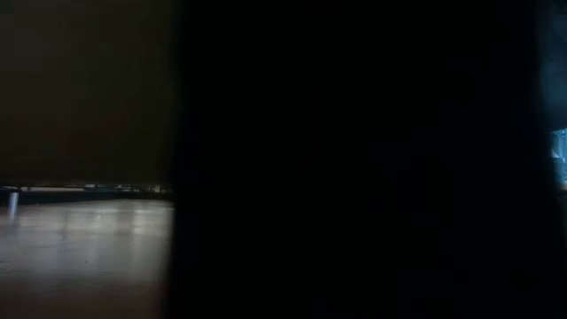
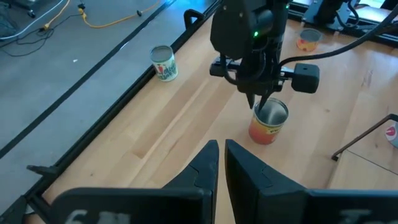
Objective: Pick and place cans onto a shelf
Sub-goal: Put the canned pineapple on the shelf
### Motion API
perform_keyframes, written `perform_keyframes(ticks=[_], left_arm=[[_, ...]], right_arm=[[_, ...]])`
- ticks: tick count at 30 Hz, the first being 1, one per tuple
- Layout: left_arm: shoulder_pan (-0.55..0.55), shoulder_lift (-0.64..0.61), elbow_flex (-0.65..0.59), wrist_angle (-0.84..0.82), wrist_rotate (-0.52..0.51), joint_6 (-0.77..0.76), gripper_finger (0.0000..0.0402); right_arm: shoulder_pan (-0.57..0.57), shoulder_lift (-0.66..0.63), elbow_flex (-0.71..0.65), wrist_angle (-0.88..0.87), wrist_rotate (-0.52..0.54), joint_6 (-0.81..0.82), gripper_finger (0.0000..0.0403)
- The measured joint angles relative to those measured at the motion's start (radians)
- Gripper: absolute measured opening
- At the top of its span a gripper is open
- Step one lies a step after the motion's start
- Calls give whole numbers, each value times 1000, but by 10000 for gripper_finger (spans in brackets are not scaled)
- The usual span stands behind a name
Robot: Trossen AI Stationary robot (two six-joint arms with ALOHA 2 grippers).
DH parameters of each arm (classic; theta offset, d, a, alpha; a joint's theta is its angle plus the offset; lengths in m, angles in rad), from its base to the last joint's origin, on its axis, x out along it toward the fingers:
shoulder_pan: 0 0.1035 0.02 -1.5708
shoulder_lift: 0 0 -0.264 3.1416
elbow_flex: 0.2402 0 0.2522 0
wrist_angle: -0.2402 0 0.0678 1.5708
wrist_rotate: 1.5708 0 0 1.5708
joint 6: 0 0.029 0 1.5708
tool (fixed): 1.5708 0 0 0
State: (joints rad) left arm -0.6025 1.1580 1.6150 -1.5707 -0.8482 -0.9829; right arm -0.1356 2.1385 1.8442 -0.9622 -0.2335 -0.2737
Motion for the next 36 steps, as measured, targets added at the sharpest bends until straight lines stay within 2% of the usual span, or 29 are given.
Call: perform_keyframes(ticks=[4, 8, 10, 22, 27, 36], left_arm=[[0, 0, 0, 0, 0, 0, 22], [0, 0, 0, 0, 0, 0, 22], [0, 0, 0, 0, 0, 0, 22], [0, 0, 0, 0, 1, 0, 22], [0, 0, 0, 0, 34, 28, 22], [0, 0, 0, 0, 49, 35, 22]], right_arm=[[0, 9, 2, 5, -6, 3, 68], [0, 10, 2, 11, -1, 7, 19], [0, 12, 14, 4, 0, 35, 9], [4, 19, 117, -70, 10, 147, 2], [11, 18, 154, -92, -18, 187, 2], [57, 18, 303, -112, 12, 245, 1]])
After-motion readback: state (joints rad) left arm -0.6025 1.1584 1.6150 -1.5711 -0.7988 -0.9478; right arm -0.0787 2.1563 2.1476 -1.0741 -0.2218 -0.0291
